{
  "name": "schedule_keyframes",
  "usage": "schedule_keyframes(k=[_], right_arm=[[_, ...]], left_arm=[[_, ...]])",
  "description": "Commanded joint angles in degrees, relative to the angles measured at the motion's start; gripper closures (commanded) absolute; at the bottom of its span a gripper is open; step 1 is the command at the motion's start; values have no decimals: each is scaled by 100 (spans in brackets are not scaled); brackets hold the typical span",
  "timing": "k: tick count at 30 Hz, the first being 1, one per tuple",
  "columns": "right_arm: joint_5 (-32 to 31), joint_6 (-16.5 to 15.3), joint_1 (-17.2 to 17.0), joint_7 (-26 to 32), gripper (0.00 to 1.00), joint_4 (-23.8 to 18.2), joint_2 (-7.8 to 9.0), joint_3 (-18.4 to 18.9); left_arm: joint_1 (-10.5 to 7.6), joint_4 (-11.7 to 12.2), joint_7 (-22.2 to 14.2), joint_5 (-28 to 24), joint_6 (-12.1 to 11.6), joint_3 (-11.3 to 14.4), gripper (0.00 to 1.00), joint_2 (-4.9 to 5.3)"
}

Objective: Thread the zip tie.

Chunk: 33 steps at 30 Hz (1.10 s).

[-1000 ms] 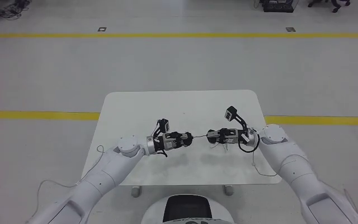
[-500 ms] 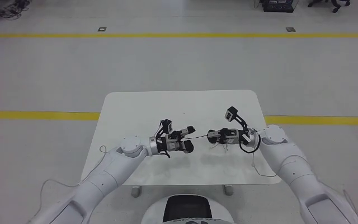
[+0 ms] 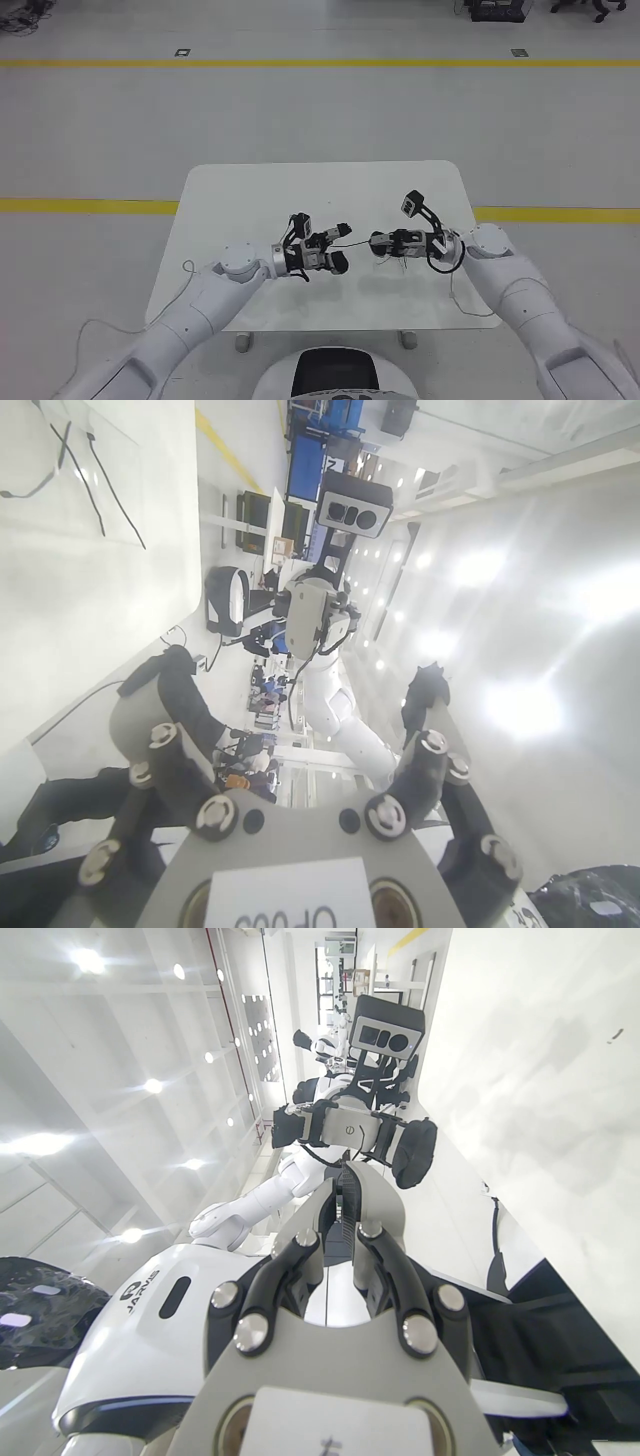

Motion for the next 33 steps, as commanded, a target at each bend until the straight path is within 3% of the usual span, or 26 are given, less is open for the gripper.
schedule_keyframes(k=[1,5,13,20,33], right_arm=[[69,33,-33,50,100,-11,4,27],[185,58,-48,181,100,22,-2,51],[129,107,-113,-25,100,-111,-6,43],[74,252,-211,-110,100,-299,3,73],[105,281,-226,-25,100,-338,-11,111]], left_arm=[[-24,6,125,-10,63,33,0,-29],[-82,59,275,-47,69,84,0,-92],[-50,-7,323,-13,33,98,0,-102],[-31,-66,-13,-50,42,110,0,-117],[-62,76,-120,-77,19,94,4,-167]])
